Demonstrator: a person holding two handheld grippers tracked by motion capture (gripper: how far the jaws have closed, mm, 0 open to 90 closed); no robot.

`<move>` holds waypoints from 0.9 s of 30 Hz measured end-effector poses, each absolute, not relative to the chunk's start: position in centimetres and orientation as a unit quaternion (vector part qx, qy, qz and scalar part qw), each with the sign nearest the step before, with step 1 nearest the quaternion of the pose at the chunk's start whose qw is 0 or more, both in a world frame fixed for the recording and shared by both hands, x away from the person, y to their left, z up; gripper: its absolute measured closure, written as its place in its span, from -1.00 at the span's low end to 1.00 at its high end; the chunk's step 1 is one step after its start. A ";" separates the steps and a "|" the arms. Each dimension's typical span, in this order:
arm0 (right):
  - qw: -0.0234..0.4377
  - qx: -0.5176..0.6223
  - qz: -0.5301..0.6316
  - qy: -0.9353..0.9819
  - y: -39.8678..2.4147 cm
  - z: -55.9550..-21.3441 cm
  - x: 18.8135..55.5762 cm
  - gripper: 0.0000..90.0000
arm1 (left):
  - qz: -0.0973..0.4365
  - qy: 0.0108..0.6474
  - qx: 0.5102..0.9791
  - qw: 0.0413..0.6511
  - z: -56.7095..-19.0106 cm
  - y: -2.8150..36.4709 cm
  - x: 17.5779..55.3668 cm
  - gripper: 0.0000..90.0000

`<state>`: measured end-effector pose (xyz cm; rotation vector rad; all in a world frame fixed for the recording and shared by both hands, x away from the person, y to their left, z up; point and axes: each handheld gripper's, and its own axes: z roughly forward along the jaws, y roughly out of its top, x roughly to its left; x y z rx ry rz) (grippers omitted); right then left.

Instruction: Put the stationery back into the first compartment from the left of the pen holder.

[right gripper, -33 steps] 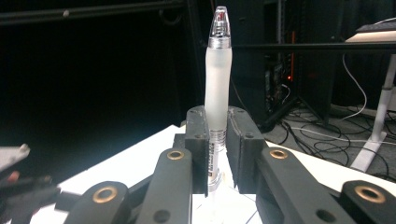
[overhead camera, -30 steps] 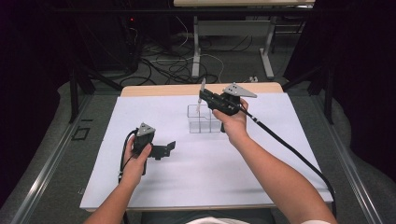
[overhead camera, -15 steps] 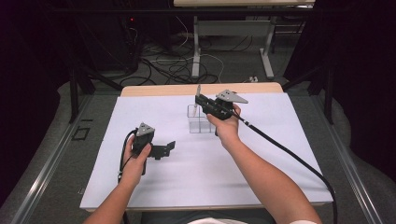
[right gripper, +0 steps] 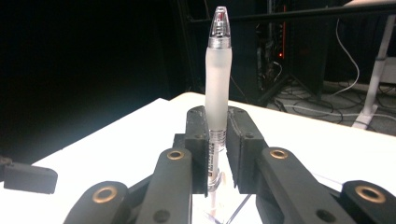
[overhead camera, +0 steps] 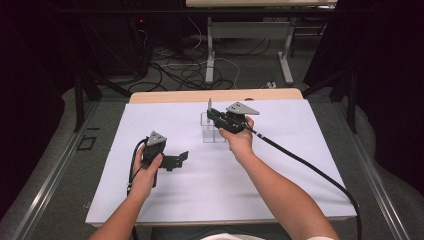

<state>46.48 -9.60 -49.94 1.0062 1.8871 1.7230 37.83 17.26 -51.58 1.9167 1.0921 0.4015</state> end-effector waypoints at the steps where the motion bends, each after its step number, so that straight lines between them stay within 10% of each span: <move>1: 0.198 0.355 0.614 0.676 -9.6 -50.1 46.5 0.77 | 0.161 0.438 0.770 0.435 -51.6 17.3 37.8 -1.00; 19: 0.186 0.363 0.600 0.689 -9.3 -50.9 46.5 0.76 | 0.162 0.440 0.766 0.440 -51.7 17.1 37.8 -1.00; 27: 0.181 0.362 0.604 0.687 -10.0 -50.0 46.6 0.38 | 0.161 0.441 0.766 0.440 -51.7 17.1 37.8 -1.00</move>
